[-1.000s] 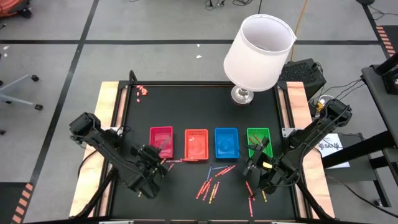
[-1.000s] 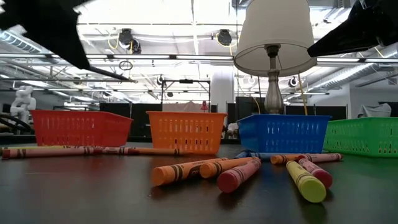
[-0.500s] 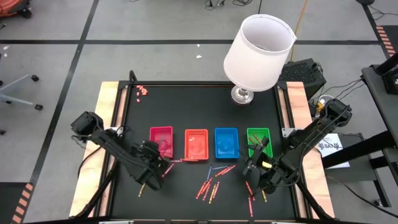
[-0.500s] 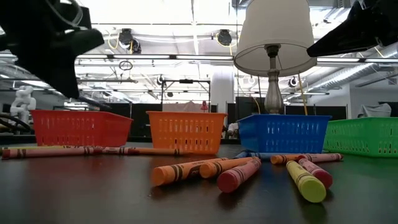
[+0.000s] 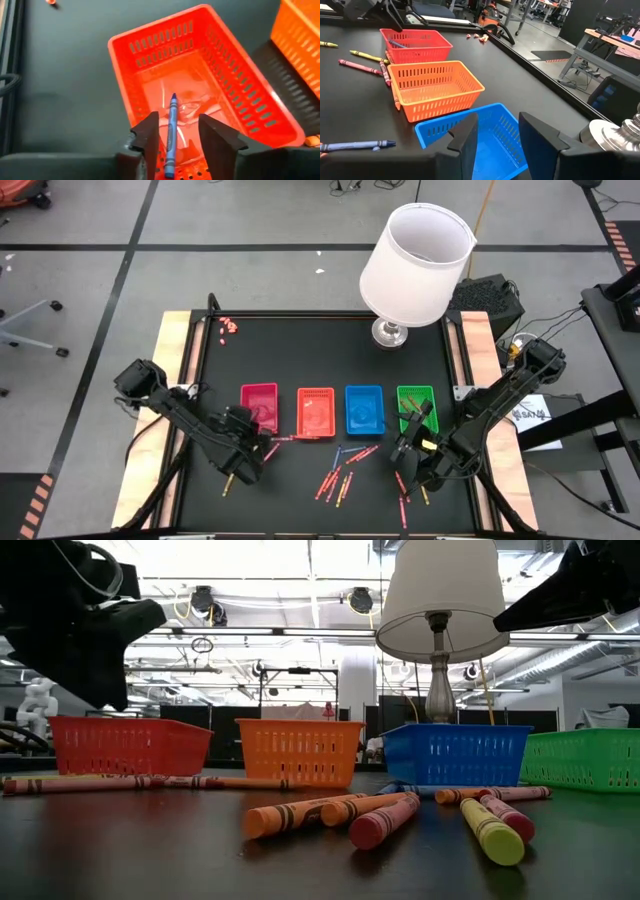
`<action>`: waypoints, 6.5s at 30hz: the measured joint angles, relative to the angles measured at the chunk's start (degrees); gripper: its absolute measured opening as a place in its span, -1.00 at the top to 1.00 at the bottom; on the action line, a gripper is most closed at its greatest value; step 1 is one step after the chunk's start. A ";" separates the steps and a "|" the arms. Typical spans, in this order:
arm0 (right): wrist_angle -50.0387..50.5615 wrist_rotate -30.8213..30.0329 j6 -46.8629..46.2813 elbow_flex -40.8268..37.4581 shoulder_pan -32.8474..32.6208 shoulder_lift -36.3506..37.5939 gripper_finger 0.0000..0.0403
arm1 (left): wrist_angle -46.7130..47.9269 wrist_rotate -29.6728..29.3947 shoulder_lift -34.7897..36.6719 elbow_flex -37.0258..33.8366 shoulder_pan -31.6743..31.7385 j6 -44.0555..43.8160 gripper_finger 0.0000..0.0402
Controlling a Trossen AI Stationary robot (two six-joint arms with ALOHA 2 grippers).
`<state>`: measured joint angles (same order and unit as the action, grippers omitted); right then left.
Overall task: Sort crayons
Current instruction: Adjust the red bin, then put the red crayon into the blue bin
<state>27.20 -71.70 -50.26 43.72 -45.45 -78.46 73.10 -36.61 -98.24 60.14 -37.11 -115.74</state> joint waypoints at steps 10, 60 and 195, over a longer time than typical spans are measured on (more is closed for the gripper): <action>0.00 0.00 0.00 0.00 0.00 0.01 0.37 | -5.92 -8.92 -0.02 3.88 -8.49 5.30 0.24; -0.79 -0.02 0.42 0.00 0.09 0.02 0.37 | -25.93 -12.77 -2.32 -11.30 -5.68 32.57 0.98; -26.16 42.38 44.07 5.51 5.95 -9.93 0.99 | -57.66 -18.83 -2.25 -7.61 -10.11 59.34 0.98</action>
<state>1.04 -29.33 -6.19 49.23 -39.51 -88.39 15.44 -55.44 -100.49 52.53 -47.22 -56.40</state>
